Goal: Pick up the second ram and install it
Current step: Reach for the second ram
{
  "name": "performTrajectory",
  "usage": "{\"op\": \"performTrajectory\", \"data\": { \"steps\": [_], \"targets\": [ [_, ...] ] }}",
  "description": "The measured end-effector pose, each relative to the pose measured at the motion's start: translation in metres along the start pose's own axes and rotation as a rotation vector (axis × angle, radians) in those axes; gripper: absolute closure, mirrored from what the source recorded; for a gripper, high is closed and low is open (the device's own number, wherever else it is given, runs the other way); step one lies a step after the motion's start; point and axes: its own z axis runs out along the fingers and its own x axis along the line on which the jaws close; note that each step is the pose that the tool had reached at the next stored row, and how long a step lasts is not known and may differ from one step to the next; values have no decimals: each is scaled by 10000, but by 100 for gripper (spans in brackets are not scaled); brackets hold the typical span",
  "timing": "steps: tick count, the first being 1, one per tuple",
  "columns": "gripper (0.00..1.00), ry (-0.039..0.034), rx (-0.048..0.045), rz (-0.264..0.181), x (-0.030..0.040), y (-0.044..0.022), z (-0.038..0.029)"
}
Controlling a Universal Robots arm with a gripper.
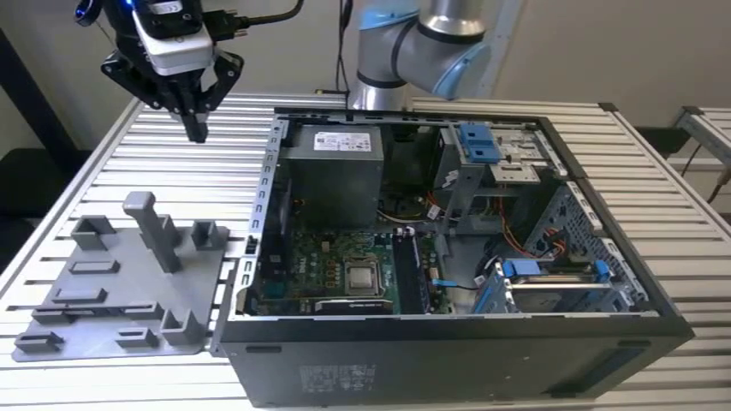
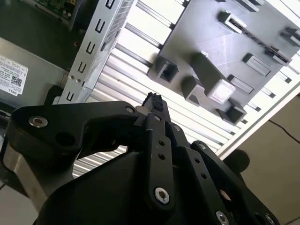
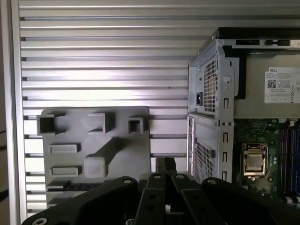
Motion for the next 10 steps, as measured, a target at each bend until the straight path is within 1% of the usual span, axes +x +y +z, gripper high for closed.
{"op": "performTrajectory", "data": {
  "steps": [5,10],
  "targets": [
    [89,-1,-1,0,110,-4,1],
    [89,0,0,0,242,-8,1]
  ]
}}
